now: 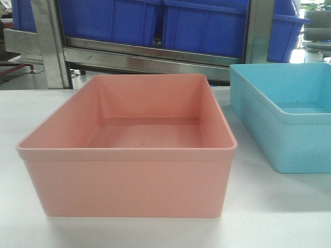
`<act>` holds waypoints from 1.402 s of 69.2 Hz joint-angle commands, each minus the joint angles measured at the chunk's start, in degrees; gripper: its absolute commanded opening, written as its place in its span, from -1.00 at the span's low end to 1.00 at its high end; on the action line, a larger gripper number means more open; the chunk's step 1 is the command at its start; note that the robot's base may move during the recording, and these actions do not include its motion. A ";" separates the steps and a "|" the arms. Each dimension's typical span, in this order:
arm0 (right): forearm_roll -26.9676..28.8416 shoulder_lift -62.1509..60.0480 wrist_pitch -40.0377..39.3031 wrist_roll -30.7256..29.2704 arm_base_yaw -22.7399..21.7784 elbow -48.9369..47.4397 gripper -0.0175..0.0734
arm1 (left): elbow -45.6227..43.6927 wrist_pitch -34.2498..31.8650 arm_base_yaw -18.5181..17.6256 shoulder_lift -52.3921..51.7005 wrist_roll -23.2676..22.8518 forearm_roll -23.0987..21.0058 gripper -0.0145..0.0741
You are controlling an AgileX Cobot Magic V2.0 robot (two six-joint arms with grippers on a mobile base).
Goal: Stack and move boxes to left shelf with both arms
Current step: 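Carry the pink bin toward the blue bin and set it down, then lower the right gripper onto the rim of the blue bin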
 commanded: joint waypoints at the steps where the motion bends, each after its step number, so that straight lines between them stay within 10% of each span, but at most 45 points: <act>1: 0.04 -0.72 -5.66 -0.05 -0.35 -4.51 -0.49 | 2.61 -10.22 -0.39 -4.35 0.07 0.99 -0.70; 34: 0.04 37.76 9.10 -0.10 -0.35 -38.28 -0.48 | 10.10 -16.72 -0.39 -9.40 0.07 2.48 -0.70; 52: -0.01 60.87 22.07 -0.10 -0.80 -59.68 0.54 | 10.10 -16.61 -0.39 -9.40 0.07 3.39 -0.70; 66: -0.01 74.76 42.20 -0.92 -6.93 -78.94 0.61 | 10.10 -16.42 -0.39 -9.40 0.07 3.39 -0.70; 82: 3.25 89.79 61.03 -15.61 -16.10 -95.16 0.61 | 10.10 -13.85 -0.39 -9.40 0.07 3.39 -0.70; 97: 4.56 99.55 54.61 -26.18 -17.65 -97.13 0.61 | 10.10 -13.58 -0.39 -9.40 0.07 4.92 -0.70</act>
